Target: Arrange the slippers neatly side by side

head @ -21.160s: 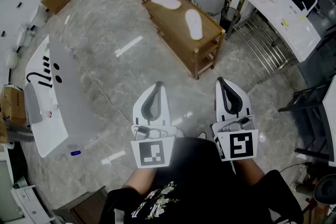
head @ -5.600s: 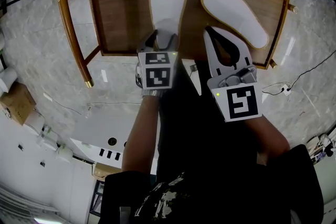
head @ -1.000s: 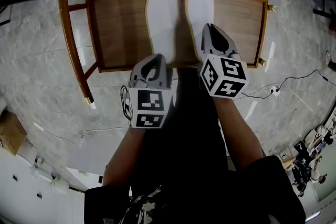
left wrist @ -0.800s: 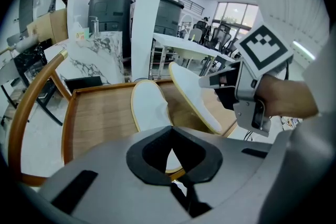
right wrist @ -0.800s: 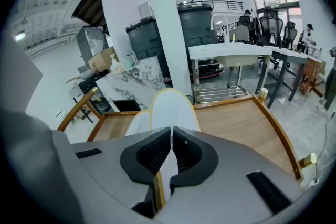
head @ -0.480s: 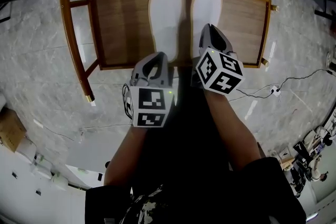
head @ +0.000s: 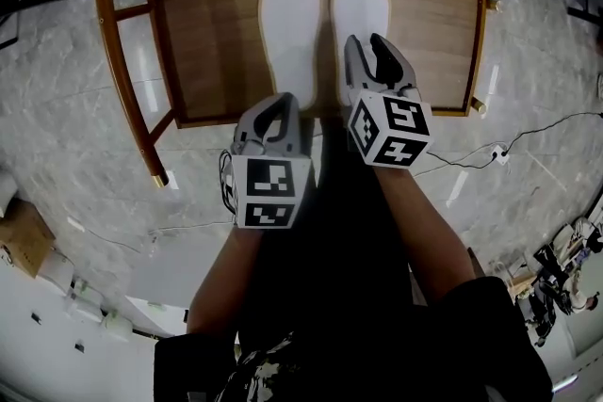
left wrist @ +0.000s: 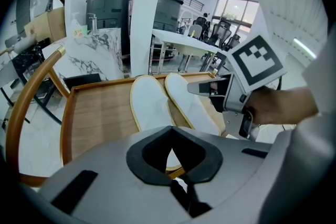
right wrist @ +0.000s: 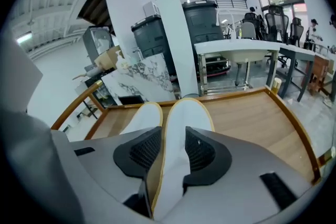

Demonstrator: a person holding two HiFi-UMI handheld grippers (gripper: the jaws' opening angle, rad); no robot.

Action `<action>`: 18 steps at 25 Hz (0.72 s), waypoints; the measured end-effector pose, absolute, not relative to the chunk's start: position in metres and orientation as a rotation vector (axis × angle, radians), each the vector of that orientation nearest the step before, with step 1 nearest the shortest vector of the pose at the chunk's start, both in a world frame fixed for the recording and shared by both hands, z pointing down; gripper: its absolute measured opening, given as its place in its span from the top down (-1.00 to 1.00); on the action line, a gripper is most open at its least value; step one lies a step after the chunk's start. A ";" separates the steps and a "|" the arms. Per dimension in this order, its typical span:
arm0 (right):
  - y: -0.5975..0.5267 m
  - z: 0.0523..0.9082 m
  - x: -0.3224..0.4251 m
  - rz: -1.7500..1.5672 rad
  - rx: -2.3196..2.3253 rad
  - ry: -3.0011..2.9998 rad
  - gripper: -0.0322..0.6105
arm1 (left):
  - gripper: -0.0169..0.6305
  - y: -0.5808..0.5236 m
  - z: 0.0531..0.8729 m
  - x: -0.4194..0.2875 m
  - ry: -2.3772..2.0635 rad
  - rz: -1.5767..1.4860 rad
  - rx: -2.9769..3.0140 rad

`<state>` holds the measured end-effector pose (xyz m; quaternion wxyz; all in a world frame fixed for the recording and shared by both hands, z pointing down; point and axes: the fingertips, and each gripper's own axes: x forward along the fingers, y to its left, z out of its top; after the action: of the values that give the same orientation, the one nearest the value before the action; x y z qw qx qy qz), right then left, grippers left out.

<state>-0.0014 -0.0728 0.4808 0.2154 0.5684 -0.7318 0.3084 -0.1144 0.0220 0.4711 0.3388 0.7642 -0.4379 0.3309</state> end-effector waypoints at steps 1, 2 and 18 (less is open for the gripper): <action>-0.073 0.473 0.000 0.811 1.572 -2.052 0.52 | 0.94 0.021 0.471 -0.113 -1.139 0.861 1.995; -0.072 0.464 0.001 0.765 1.565 -2.078 0.52 | 0.94 0.021 0.471 -0.113 -1.138 0.863 1.997; -0.019 0.542 0.014 0.443 1.043 -1.976 0.74 | 0.94 0.025 0.526 -0.097 -1.029 1.120 2.024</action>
<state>0.0138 -0.0195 0.5416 0.4185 0.4159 -0.7878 0.1765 -0.0970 0.0248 0.5261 0.3001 0.7626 -0.3877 0.4221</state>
